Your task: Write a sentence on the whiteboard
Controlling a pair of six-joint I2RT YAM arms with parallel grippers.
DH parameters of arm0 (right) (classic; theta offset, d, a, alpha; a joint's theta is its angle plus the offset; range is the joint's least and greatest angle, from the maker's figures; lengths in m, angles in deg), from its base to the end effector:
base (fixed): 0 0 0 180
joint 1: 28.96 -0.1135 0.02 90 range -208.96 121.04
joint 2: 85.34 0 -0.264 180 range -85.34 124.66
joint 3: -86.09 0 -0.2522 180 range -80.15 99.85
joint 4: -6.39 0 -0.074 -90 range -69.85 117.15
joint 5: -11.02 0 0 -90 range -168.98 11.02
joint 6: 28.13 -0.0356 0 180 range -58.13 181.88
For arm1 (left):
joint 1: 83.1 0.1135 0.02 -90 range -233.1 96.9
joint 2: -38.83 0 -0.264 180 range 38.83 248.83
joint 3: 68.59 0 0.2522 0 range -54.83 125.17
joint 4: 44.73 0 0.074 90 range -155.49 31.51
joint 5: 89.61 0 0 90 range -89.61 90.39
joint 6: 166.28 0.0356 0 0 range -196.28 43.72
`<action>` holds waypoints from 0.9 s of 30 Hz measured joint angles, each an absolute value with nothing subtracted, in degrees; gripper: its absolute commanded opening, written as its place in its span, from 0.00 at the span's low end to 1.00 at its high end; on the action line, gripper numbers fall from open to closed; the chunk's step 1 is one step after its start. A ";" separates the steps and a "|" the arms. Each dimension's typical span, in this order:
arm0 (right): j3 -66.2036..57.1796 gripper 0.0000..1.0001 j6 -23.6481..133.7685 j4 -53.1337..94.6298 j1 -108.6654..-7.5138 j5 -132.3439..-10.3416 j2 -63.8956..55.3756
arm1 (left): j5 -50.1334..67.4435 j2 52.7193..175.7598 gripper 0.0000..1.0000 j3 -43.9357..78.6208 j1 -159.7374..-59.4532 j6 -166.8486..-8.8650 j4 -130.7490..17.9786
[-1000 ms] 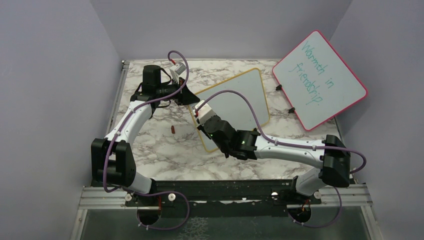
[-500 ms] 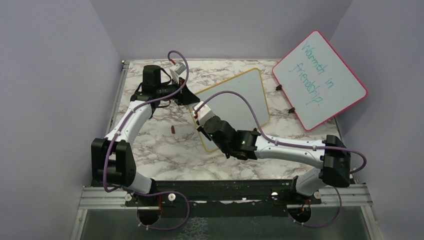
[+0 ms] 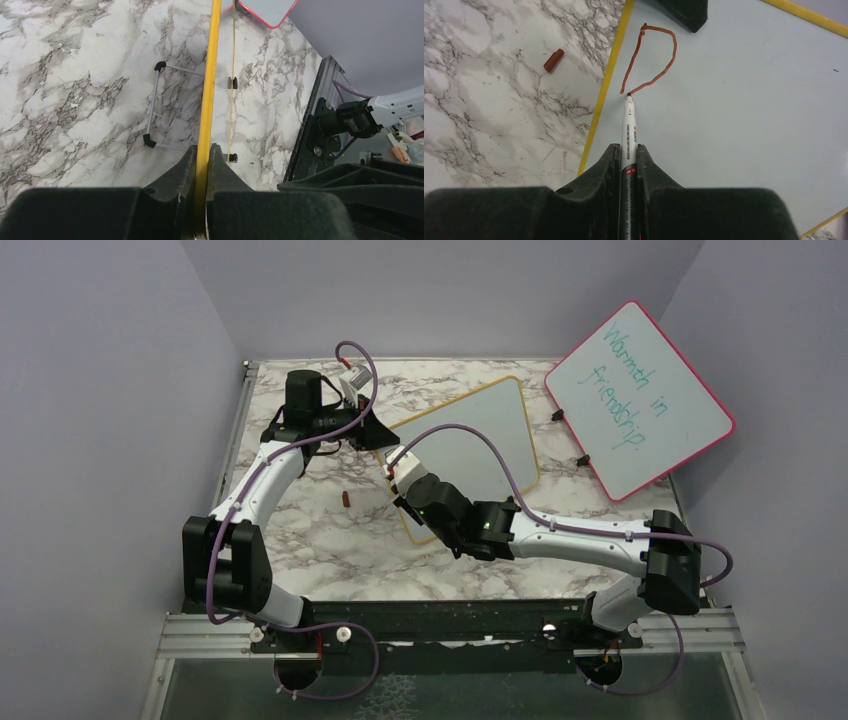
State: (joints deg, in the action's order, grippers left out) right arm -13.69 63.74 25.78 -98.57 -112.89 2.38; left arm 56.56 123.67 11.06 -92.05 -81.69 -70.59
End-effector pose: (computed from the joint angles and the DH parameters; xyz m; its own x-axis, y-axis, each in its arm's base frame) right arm 0.1412 0.3229 0.2975 -0.1378 -0.4484 -0.8832 -0.6094 0.7413 -0.2813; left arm 0.3192 -0.0802 0.3052 -0.5817 0.0385 -0.8125 0.7381 0.4448 -0.5073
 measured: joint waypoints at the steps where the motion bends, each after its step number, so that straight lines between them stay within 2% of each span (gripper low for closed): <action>1: -13.69 0.01 63.74 25.82 -98.61 -112.76 2.38 | 56.56 123.67 0.00 11.06 -92.05 -81.69 -70.59; 27: -13.69 0.00 63.33 25.89 -98.65 -111.04 2.25 | 56.60 123.71 0.00 11.17 -92.05 -81.71 -70.61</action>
State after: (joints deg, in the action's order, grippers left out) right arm -13.69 63.33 25.89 -98.65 -111.04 2.25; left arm 56.60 123.71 11.17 -92.05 -81.71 -70.61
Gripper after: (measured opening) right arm 0.173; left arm 0.081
